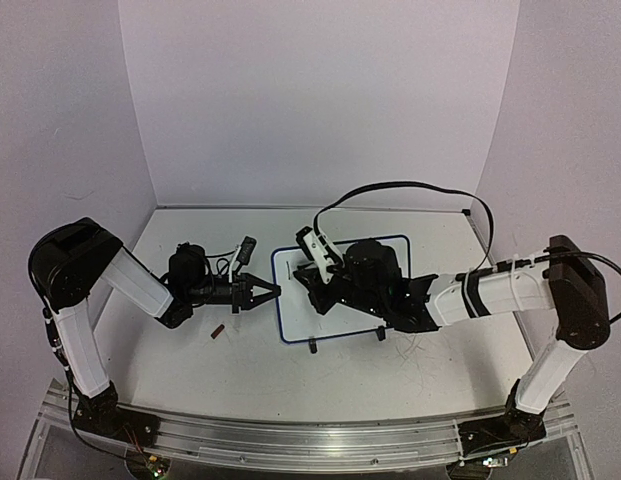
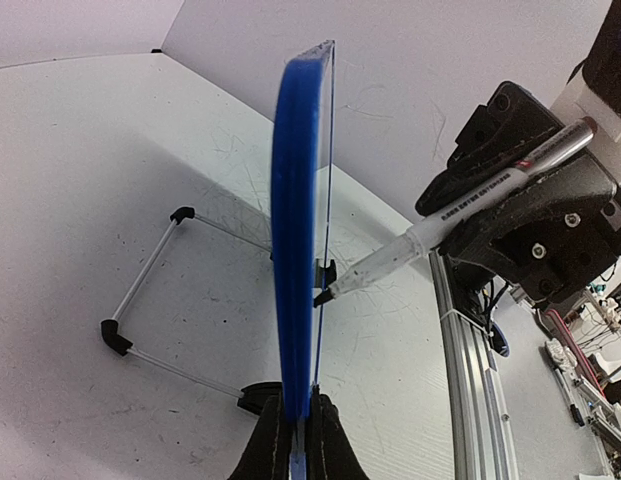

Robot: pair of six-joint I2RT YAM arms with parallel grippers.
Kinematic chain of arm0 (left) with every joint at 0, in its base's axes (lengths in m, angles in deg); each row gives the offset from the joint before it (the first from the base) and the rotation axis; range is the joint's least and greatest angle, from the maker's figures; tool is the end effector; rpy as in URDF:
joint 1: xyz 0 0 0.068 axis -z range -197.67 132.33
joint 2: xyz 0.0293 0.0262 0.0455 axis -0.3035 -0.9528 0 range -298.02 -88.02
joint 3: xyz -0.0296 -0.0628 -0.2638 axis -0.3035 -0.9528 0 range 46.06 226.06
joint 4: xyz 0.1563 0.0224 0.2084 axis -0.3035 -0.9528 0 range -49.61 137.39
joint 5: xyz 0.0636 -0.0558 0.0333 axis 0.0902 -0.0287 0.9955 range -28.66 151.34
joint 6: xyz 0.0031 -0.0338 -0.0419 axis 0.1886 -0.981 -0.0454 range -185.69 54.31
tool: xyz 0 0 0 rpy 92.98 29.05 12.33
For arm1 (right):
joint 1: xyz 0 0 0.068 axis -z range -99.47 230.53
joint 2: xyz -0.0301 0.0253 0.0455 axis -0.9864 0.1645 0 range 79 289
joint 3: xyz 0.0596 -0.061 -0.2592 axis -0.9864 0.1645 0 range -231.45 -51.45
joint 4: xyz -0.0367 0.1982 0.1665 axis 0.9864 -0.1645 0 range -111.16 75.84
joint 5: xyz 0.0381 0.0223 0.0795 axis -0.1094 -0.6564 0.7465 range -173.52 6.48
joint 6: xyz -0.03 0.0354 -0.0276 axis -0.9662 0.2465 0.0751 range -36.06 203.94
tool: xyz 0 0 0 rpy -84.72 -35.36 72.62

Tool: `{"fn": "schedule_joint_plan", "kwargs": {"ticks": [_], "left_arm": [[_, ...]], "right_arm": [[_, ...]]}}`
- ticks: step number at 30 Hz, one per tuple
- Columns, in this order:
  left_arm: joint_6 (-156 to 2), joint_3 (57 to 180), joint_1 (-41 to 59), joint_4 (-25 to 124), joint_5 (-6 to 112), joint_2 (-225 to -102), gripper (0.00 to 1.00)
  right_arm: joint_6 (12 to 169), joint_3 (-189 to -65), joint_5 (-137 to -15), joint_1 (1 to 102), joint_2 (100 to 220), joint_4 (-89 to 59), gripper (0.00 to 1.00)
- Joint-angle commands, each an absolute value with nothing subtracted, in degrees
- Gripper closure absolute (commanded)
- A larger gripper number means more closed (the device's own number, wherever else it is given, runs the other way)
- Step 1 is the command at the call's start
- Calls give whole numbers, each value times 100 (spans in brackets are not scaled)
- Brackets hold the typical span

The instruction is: Write a sentence on the whiteboard

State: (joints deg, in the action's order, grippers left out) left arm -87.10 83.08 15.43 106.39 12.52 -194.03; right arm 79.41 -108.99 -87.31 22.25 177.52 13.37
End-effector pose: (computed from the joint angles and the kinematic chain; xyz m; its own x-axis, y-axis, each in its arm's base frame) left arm 0.2640 -0.2042 0.1431 -0.4933 0.0346 -0.8692 0.8598 0.1712 -0.4811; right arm 0.2071 0.3304 0.2338 -0.0576 -0.2430 -0.9683 -0.8222 0.5617 -0.0921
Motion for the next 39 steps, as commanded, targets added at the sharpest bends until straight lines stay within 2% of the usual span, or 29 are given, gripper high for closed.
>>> {"fn": "schedule_joint_plan", "kwargs": {"ticks": [1,9,29,33,39], "left_arm": [[-8555,8244,1564,10733,1233,-19164,100],[-8555,8236,1560,10724,1246,-19164,100],[-8557,8210,1567,10709,1255,-19162,100],[-8555,8216,1564,10709,1258,-19175,100],[-8555,8227,1565,10698,1262,-19181,100]], "right_arm": [[8044,-10798,-8829,2217,17797,1425,100],[8075,-10779,-8885,2208,17802,1460,100],[8210,-10296,-9907,2212,17369,1770,100],[8190,-10289,-9688,2210,17348,1775,100],[8174,-9865,-8767,2228,16695,2152,100]]}}
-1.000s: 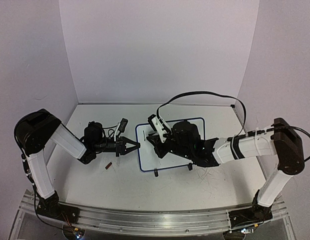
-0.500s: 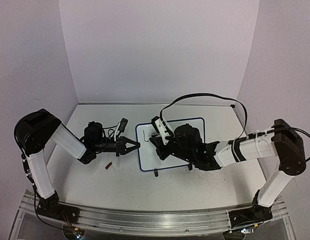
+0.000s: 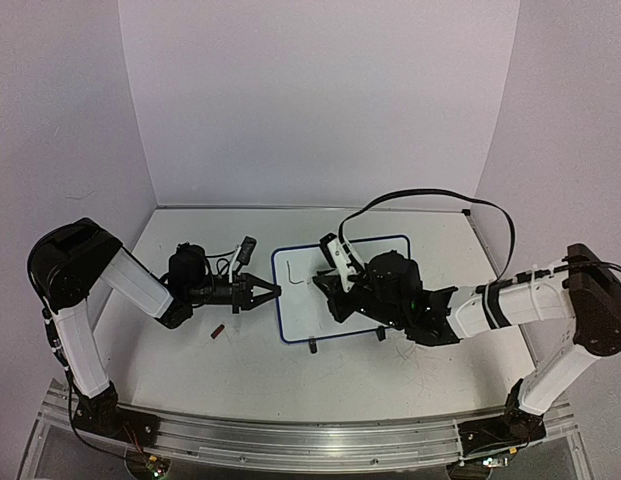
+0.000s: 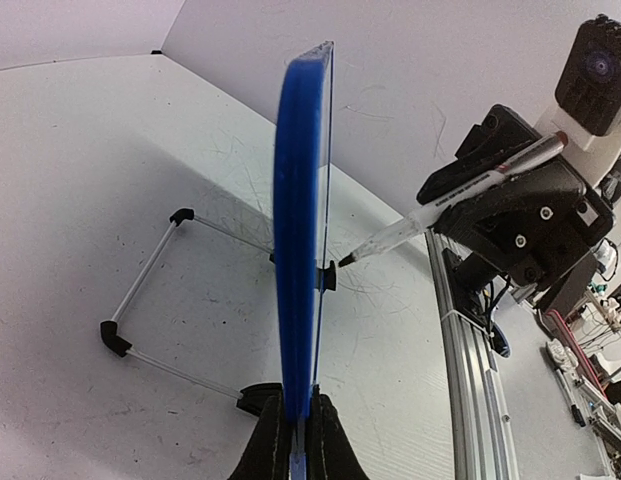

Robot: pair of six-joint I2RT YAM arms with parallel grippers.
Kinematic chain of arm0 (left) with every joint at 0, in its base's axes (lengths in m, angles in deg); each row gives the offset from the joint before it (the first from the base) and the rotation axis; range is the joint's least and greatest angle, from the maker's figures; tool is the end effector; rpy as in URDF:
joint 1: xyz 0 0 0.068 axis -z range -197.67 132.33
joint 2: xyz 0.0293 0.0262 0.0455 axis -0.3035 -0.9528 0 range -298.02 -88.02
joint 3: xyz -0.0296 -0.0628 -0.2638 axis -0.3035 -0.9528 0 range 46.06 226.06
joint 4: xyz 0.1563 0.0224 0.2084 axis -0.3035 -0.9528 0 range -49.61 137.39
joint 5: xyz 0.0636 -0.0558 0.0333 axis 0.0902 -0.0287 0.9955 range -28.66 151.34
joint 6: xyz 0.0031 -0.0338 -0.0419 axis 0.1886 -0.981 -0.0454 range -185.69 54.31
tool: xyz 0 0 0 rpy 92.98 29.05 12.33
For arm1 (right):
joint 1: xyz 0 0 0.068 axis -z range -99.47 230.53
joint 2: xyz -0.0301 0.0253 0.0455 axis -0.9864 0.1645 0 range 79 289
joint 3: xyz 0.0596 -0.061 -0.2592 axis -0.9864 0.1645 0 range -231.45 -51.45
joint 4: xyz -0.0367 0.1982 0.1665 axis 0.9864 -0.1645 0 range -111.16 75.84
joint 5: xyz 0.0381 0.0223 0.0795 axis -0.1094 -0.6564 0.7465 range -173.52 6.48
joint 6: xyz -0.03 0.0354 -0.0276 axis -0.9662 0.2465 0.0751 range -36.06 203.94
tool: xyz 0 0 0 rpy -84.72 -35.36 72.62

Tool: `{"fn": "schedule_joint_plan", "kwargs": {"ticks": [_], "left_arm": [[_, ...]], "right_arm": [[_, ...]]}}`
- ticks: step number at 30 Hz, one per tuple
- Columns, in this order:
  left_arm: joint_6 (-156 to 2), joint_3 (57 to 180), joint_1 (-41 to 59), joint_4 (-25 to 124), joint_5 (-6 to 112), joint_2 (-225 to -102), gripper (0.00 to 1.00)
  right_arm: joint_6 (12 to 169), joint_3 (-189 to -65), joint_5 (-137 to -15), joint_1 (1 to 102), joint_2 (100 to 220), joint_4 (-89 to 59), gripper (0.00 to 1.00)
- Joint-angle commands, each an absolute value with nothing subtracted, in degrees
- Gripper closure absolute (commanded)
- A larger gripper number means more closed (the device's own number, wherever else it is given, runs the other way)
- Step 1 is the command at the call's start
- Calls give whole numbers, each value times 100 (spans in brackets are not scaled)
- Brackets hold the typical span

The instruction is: Write a sentence on the whiteboard

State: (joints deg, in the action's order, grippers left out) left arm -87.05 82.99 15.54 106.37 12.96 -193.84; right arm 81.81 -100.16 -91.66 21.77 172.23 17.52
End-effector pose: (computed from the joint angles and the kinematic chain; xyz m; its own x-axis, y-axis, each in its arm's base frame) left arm 0.2635 -0.2044 0.1437 -0.4911 0.0323 -0.8705 0.8601 0.1762 -0.4787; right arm 0.1901 0.3036 0.2238 -0.0864 -0.2134 -0.9731 -0.7786 0.6238 -0.0676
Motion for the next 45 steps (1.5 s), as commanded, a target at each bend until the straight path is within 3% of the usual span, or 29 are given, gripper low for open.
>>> {"fn": "schedule_joint_plan", "kwargs": {"ticks": [1,45], "left_arm": [[-8556,8225,1564,10702,1257,-19179,100],[-8564,8236,1567,10654,1237,-19129,100]], "right_arm": [[8161,-9843,-8732,2253,16676,2152,100],[7988,-10267,-9337,2335,17420,2324,100]]}}
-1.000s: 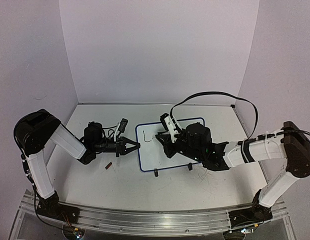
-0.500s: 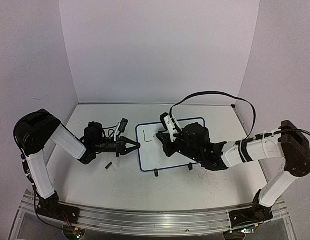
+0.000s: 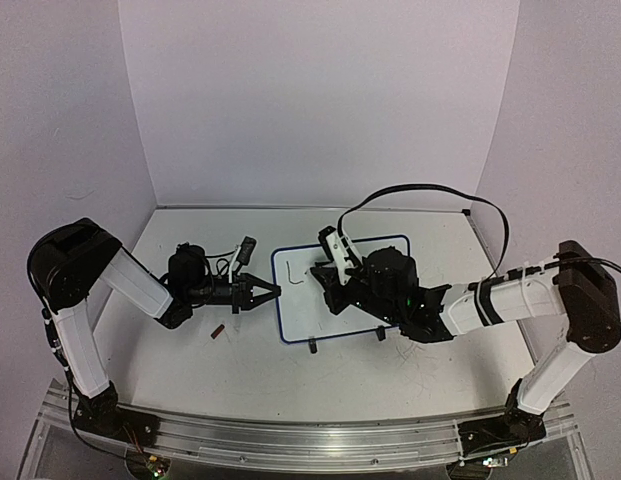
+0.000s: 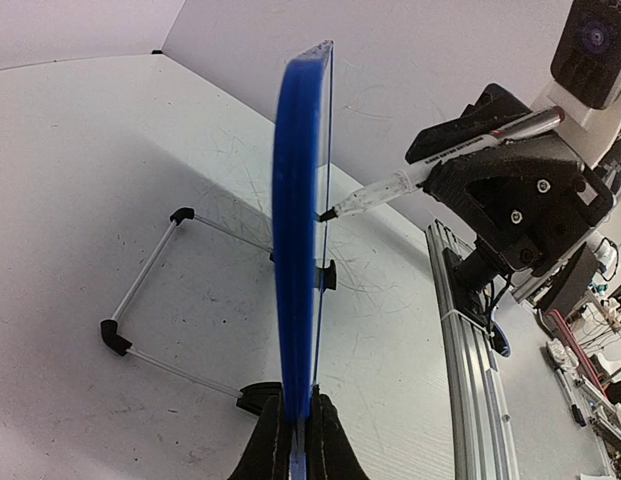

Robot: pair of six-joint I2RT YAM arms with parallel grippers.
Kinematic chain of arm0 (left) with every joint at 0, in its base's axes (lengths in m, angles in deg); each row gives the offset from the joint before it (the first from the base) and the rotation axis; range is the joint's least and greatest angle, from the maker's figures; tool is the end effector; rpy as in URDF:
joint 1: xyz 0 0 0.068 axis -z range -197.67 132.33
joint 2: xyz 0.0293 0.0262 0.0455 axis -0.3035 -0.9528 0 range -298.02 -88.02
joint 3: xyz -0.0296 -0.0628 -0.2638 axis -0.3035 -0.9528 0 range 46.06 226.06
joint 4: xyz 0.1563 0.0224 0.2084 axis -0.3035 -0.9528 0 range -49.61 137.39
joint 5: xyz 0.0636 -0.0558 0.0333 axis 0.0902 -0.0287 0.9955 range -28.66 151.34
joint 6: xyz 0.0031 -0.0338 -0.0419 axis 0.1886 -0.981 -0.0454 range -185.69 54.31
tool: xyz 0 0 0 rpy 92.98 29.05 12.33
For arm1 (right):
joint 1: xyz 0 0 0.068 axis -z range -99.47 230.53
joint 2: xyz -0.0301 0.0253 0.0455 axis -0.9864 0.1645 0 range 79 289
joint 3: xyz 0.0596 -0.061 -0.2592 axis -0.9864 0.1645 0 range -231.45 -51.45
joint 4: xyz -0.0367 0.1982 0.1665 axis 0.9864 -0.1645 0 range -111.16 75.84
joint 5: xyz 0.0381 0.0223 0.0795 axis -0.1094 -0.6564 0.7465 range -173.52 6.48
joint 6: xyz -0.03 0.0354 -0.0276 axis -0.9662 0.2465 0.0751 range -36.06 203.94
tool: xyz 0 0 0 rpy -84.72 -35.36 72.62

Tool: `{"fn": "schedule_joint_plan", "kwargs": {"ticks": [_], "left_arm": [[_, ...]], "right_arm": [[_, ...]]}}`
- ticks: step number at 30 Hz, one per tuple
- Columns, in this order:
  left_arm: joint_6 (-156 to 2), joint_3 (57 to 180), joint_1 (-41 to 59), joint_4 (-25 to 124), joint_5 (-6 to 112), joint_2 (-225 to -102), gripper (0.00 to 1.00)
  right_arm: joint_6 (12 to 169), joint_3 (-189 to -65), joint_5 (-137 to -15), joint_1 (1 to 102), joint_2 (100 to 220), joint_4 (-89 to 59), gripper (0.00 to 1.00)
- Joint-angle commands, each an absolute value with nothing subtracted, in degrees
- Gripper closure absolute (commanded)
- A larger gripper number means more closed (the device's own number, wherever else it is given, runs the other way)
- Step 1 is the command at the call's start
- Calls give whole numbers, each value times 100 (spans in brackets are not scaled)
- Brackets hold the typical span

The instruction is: Write a sentence on the whiteboard

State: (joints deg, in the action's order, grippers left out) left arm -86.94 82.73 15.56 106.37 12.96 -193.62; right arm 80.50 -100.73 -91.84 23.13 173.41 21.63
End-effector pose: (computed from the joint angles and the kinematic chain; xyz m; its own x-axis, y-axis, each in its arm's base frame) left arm 0.2625 -0.2038 0.1438 -0.4899 0.0331 -0.8711 0.8608 0.1760 -0.4775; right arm 0.2002 0.3034 0.2277 -0.0419 -0.1757 -0.9836 -0.7606 0.6439 -0.0826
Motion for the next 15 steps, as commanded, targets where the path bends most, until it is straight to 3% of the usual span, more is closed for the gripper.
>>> {"fn": "schedule_joint_plan", "kwargs": {"ticks": [1,15], "left_arm": [[-8565,8236,1564,10654,1237,-19129,100],[-8555,8221,1569,10630,1247,-19138,100]], "right_arm": [[7998,-10242,-9336,2337,17404,2312,100],[8150,-9910,-9346,2331,17236,2200,100]]}}
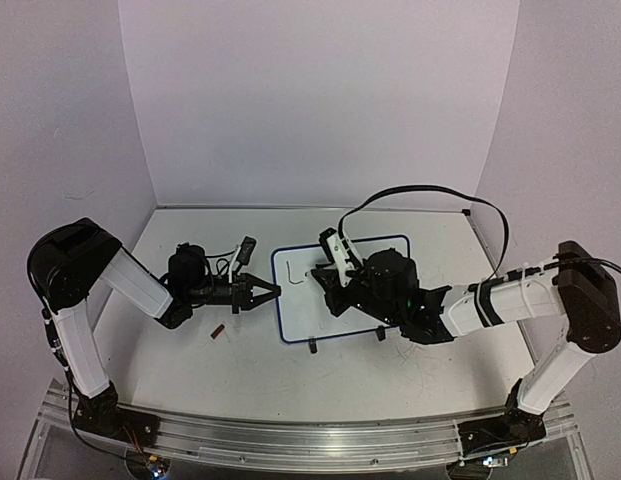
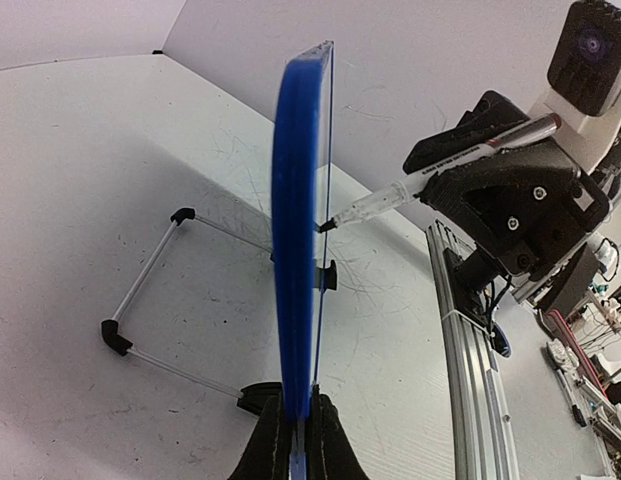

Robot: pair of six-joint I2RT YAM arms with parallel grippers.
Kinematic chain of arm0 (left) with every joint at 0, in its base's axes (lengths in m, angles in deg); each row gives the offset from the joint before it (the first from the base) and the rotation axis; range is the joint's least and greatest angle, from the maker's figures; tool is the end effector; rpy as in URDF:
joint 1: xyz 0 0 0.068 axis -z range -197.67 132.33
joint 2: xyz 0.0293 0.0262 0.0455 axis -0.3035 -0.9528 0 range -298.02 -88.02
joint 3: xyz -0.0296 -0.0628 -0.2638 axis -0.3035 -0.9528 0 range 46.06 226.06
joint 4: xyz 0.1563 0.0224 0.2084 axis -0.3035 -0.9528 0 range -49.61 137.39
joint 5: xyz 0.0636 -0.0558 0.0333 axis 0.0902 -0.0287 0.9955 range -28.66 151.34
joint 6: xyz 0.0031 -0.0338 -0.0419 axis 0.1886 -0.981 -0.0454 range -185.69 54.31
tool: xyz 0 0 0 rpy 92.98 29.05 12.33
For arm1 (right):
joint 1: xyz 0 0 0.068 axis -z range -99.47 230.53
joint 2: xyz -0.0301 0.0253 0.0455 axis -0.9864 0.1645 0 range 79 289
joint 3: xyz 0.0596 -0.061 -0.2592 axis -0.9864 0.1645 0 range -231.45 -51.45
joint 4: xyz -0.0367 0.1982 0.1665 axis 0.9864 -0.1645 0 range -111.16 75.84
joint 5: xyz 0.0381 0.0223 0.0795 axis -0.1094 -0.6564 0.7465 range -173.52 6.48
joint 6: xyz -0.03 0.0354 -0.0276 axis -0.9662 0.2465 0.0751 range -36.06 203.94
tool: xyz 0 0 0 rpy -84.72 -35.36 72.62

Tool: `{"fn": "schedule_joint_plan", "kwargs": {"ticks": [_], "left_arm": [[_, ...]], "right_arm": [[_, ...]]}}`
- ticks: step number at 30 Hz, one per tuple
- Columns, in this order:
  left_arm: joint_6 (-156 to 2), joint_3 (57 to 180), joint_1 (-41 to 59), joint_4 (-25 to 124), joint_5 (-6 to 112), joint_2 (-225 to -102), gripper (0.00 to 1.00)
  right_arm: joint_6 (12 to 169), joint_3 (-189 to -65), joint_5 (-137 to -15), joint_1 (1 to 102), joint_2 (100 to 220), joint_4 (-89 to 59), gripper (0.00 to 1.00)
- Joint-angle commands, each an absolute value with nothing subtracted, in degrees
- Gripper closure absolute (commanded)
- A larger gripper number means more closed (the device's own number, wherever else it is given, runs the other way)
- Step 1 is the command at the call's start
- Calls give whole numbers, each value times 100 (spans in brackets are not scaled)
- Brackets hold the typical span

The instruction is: Write a sentence on the whiteboard

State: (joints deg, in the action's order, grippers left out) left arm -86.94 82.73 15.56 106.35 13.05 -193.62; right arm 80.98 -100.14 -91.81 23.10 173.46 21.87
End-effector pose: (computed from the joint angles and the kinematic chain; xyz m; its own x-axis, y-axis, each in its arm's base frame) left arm 0.2625 -0.2038 0.1437 -0.4901 0.0328 -0.8710 0.8605 0.1776 -0.4775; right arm 0.1993 0.3023 0.2246 -0.0519 -0.1761 -0.9830 -0.7612 0.6441 -0.0752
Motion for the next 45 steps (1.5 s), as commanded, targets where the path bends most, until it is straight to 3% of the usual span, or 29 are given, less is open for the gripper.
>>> {"fn": "schedule_joint_plan", "kwargs": {"ticks": [1,19,45], "left_arm": [[-8555,8219,1565,10629,1252,-19137,100],[-8538,8201,1566,10594,1256,-19103,100],[-8520,8227,1564,10575,1252,-19100,100]], "right_arm": [[8156,-9898,-9345,2325,17227,2197,100],[8172,-9690,-9769,2335,16937,2352,100],[8202,-10196,-9388,2335,17454,2479,100]]}}
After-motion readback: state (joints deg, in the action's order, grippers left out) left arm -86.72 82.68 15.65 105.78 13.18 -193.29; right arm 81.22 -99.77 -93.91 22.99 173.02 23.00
